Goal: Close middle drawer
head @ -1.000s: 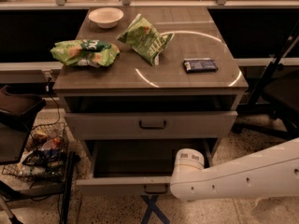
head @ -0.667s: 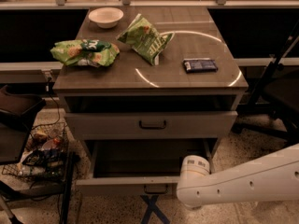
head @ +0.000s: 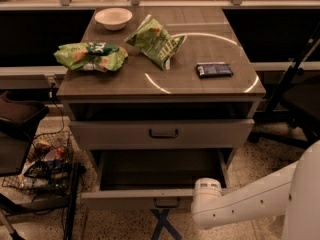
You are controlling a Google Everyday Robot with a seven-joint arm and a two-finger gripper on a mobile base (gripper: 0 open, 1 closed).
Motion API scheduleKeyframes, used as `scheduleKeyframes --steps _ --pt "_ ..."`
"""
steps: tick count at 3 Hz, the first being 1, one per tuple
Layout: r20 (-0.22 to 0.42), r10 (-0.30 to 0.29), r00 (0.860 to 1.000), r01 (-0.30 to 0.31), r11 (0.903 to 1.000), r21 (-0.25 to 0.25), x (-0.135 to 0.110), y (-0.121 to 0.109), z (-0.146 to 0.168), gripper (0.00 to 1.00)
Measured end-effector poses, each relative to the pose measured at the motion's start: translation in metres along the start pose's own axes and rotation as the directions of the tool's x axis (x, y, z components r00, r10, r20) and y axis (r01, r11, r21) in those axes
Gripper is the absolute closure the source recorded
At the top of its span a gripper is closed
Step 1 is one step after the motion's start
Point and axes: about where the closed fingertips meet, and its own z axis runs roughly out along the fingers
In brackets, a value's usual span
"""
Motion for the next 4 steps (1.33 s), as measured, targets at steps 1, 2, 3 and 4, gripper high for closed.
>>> scheduleKeyframes --steps 1,2,3,4 --pt "-0.016 -0.084 0.996 0.085 0.9918 0.096 0.000 -0.030 0.012 1.00" --pt "-0.040 -0.132 0.990 0.137 0.9782 0.157 0.001 -0.056 0.008 1.00" --pt "-0.077 -0.172 0.982 0.185 0.9578 0.221 0.004 -0.097 -0.001 1.00" --pt "-0.087 -0.183 0.979 0.199 0.9511 0.236 0.002 -0.107 -0.005 1.00"
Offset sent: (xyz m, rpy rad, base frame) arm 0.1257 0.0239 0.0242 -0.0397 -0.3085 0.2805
